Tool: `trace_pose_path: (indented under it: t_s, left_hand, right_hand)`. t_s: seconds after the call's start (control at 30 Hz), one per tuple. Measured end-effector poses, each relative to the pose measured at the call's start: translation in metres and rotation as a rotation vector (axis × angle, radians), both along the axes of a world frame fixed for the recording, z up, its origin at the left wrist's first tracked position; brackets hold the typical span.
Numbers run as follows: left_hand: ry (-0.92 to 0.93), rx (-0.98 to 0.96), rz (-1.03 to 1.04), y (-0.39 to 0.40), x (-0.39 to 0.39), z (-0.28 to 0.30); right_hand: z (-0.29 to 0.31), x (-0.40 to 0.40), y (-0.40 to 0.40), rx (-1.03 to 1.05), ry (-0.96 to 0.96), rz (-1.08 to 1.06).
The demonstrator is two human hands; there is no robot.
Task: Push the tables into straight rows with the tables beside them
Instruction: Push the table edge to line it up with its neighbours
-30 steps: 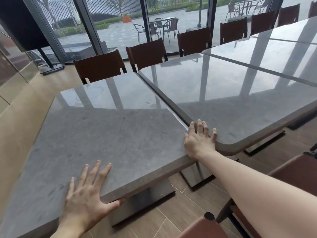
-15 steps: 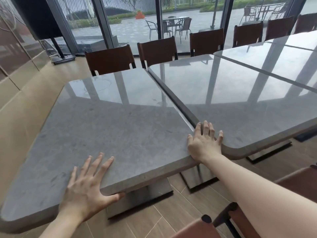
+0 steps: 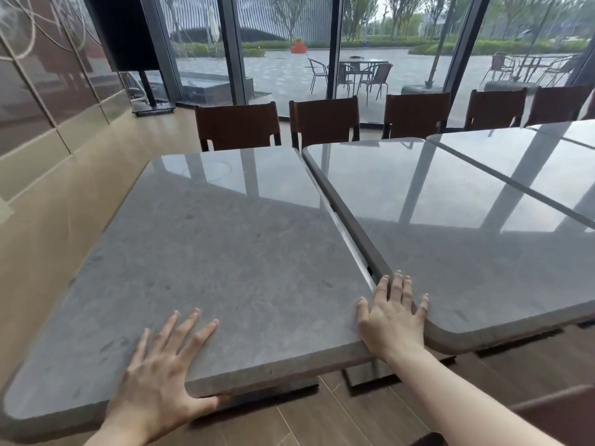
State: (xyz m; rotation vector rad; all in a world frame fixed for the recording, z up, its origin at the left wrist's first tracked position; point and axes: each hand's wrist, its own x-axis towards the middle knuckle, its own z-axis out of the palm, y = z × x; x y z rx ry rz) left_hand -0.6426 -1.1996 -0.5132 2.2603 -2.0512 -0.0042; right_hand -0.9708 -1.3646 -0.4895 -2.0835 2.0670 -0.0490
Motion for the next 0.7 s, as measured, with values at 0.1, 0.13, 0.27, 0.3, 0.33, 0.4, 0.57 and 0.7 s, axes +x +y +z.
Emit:
trace_pose_path:
  t_s: [0.1,0.13,0.27,0.3,0.33,0.4,0.57,0.7]
  left_hand:
    - [-0.016,0.007,-0.012,-0.001,0.001,0.001]
    - [-0.021,0.015,-0.015,-0.001,0.000,0.001]
    - [0.002,0.038,-0.014,-0.001,-0.002,0.002]
    - [0.027,0.045,-0.005,0.000,-0.002,0.002]
    - [0.057,0.040,0.007,0.001,-0.001,0.003]
    - [0.150,0.005,0.020,0.000,0.003,0.007]
    - [0.520,-0.115,0.117,-0.003,0.005,0.024]
    - [0.758,-0.166,0.095,-0.002,0.012,0.018]
  right_hand:
    - [0.001,0.000,-0.001,-0.001,-0.004,-0.003]
    - [0.002,0.000,-0.003,0.004,-0.006,-0.007]
    - [0.003,0.002,0.000,0.025,-0.002,-0.013]
    - [0.003,0.003,0.002,0.020,0.003,-0.013]
    - [0.005,0.006,0.004,0.008,0.029,-0.006]
    - [0.013,0.018,0.011,-0.028,0.120,0.079]
    - [0.036,0.125,0.057,-0.060,-0.158,0.482]
    - [0.031,0.221,0.097,0.088,-0.607,0.202]
